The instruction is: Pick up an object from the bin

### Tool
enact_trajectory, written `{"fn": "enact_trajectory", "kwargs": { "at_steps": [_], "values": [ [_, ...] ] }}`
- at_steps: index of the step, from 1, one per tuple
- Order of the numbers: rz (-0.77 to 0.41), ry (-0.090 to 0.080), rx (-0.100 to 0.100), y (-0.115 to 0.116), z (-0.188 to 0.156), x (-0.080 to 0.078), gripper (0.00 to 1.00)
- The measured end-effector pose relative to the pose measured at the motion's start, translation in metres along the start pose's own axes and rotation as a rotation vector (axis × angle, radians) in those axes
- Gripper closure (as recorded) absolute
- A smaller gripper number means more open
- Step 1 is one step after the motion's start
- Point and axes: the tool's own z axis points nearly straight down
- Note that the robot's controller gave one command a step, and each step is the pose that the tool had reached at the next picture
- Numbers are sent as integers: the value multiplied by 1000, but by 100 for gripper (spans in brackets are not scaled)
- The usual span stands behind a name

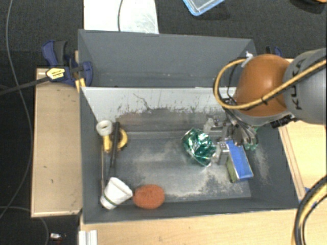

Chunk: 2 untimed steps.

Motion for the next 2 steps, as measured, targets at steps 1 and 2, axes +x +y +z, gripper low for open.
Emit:
{"fn": "enact_trajectory", "kwargs": {
  "at_steps": [1,2],
  "values": [
    [132,0,-2,-24,25,3,0],
    [314,-5,-3,-26,48,0,0]
  ]
}}
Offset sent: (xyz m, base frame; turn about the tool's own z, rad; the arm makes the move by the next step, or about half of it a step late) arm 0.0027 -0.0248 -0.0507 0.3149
